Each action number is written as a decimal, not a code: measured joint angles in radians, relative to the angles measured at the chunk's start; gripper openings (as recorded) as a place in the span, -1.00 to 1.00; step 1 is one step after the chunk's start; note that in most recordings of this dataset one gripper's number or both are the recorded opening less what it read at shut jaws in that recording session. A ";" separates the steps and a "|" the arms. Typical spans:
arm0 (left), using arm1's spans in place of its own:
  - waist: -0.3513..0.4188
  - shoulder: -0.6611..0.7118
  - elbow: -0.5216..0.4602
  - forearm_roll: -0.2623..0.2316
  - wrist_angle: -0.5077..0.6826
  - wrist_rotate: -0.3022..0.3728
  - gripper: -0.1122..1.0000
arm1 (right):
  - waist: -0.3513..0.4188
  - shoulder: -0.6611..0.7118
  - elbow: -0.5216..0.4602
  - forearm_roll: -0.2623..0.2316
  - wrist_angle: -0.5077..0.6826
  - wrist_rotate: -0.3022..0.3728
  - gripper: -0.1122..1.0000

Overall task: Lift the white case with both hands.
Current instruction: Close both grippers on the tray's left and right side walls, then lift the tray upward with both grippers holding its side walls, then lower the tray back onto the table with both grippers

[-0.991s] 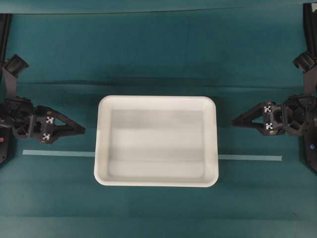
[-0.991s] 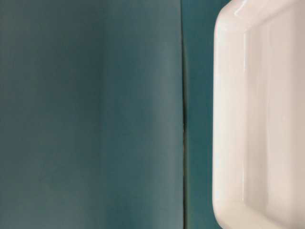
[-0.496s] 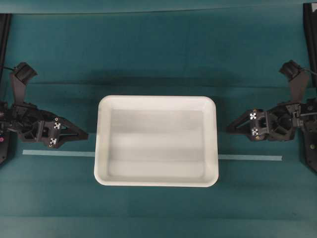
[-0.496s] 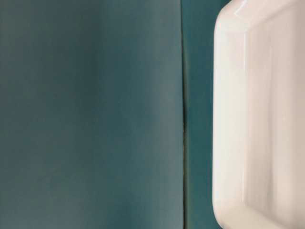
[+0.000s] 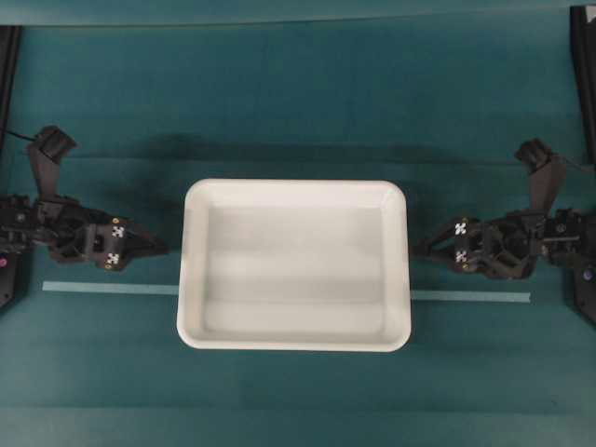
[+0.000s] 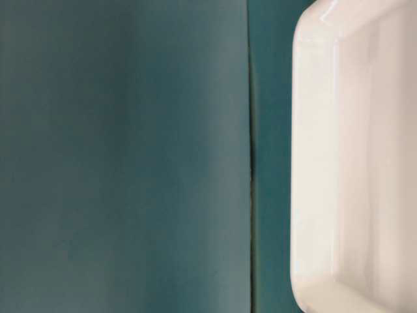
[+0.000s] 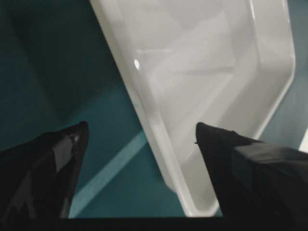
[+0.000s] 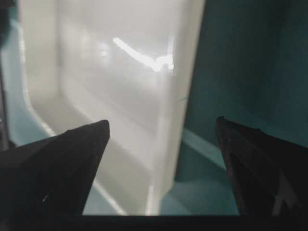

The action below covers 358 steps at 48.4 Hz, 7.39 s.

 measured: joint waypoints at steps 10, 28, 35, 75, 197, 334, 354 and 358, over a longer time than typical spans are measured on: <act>0.003 0.132 -0.043 0.000 -0.078 0.000 0.92 | 0.002 0.083 -0.035 0.000 -0.051 0.000 0.88; 0.003 0.229 -0.098 0.000 -0.086 0.000 0.92 | 0.002 0.181 -0.086 0.002 -0.086 0.023 0.88; 0.005 0.230 -0.098 0.000 -0.086 -0.002 0.91 | 0.003 0.198 -0.097 0.000 -0.086 0.026 0.88; -0.025 0.239 -0.120 0.000 0.006 -0.118 0.71 | -0.005 0.216 -0.123 0.002 0.038 0.130 0.57; -0.098 -0.328 -0.678 0.005 1.085 -0.272 -0.64 | -0.127 -0.350 -0.575 -0.077 0.950 0.314 -0.60; -0.092 -0.278 -0.770 0.020 1.172 -0.298 -0.66 | -0.110 -0.465 -0.577 -0.181 1.023 0.324 -0.60; -0.095 -0.249 -0.584 0.020 1.052 -0.333 -0.71 | -0.083 -0.399 -0.417 -0.181 0.890 0.282 -0.60; -0.095 -0.235 -0.557 0.020 1.023 -0.350 -0.71 | -0.083 -0.385 -0.393 -0.181 0.864 0.281 -0.60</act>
